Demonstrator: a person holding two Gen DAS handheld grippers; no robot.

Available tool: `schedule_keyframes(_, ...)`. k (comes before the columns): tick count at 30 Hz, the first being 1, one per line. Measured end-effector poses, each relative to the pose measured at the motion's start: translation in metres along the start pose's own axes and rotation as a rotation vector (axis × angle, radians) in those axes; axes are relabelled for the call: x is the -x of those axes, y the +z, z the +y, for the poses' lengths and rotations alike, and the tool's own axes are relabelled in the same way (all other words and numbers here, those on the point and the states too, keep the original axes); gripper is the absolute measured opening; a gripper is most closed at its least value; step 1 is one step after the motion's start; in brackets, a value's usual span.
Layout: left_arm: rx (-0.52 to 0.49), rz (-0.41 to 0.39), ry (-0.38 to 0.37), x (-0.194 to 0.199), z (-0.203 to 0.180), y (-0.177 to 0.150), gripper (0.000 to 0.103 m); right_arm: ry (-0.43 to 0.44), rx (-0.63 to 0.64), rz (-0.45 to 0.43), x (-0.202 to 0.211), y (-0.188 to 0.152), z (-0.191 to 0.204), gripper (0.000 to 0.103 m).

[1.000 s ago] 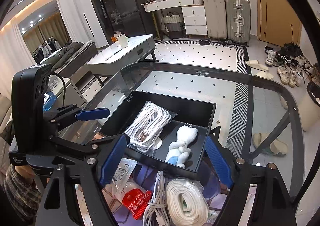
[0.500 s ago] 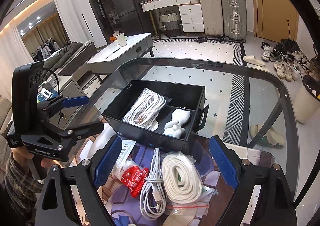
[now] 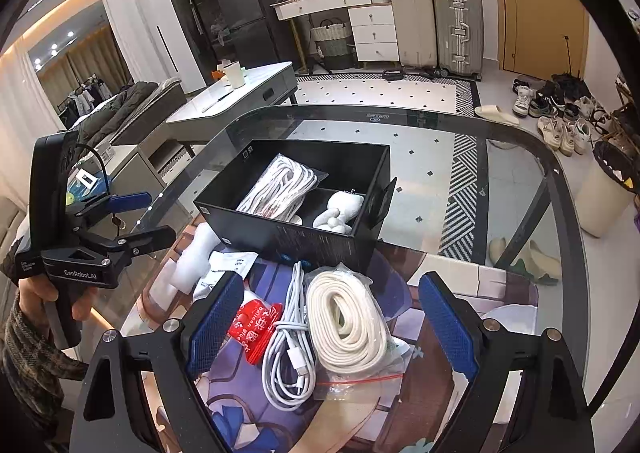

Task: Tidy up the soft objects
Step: 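Lower both items into the black box and open both tools, then grasp the white foam with the left tool while the right tool grasps a clear bag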

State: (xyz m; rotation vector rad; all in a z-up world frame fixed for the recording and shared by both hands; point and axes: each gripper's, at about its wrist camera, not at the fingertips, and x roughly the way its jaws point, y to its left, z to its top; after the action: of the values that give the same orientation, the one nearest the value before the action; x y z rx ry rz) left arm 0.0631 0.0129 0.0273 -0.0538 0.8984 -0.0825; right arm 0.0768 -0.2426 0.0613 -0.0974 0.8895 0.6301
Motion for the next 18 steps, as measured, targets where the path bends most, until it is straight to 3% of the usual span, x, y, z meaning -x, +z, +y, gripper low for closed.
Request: schedule_keyframes(18, 0.031, 0.059, 0.035, -0.029, 0.01, -0.026, 0.103, -0.05, 0.041, 0.093, -0.037, -0.023, 0.002, 0.088)
